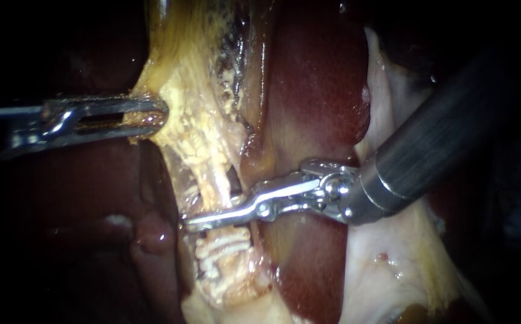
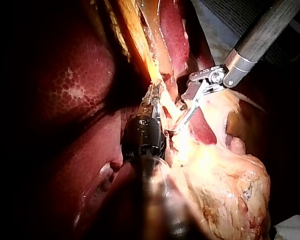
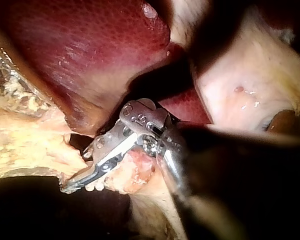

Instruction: Going back third clip left tube

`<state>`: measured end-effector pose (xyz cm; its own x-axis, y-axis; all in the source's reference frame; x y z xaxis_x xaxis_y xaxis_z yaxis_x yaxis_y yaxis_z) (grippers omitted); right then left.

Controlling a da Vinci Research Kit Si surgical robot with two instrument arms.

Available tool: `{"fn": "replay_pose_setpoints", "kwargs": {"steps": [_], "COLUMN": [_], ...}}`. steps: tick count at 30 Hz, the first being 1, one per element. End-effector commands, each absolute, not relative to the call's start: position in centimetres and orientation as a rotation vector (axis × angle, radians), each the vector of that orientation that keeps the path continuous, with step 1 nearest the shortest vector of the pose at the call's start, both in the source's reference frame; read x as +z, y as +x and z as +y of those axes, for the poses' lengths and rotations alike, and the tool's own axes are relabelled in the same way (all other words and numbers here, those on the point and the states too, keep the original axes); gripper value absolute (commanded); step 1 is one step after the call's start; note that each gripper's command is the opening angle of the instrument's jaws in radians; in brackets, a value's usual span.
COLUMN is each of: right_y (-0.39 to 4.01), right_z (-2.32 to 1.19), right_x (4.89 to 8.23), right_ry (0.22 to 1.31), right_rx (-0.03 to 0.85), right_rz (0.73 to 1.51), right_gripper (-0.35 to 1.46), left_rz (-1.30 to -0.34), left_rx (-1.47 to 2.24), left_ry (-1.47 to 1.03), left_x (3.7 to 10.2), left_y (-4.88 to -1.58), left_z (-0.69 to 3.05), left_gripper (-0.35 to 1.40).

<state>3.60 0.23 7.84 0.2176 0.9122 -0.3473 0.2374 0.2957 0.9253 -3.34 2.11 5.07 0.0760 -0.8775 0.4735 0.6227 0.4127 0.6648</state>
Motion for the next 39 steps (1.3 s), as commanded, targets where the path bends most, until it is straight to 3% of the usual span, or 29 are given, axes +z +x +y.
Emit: {"fn": "replay_pose_setpoints", "kwargs": {"steps": [1, 5, 9, 12, 24, 39], "right_y": [3.6, 3.6, 3.65, 3.69, 3.53, 3.3], "right_z": [0.23, 0.23, 0.23, 0.24, 0.29, 0.15], "right_x": [7.84, 7.84, 7.84, 7.85, 8.01, 7.84], "right_ry": [1.21, 1.21, 1.205, 1.163, 0.908, 0.86], "right_rx": [0.675, 0.675, 0.68, 0.697, 0.59, 0.467], "right_rz": [1.295, 1.295, 1.295, 1.308, 1.403, 1.441], "right_gripper": [-0.35, -0.34, 0.31, 0.53, 0.6, 0.6], "left_rz": [-0.963, -0.963, -0.963, -0.964, -0.964, -0.965], "left_rx": [-1.154, -1.154, -1.154, -1.153, -1.151, -1.15], "left_ry": [0.323, 0.323, 0.323, 0.322, 0.322, 0.322], "left_x": [5.08, 5.08, 5.08, 5.09, 5.11, 5.12], "left_y": [-3.35, -3.35, -3.34, -3.33, -3.3, -3.28], "left_z": [2.11, 2.11, 2.1, 2.09, 2.07, 2.07], "left_gripper": [-0.35, -0.35, -0.35, -0.35, -0.35, -0.35]}}
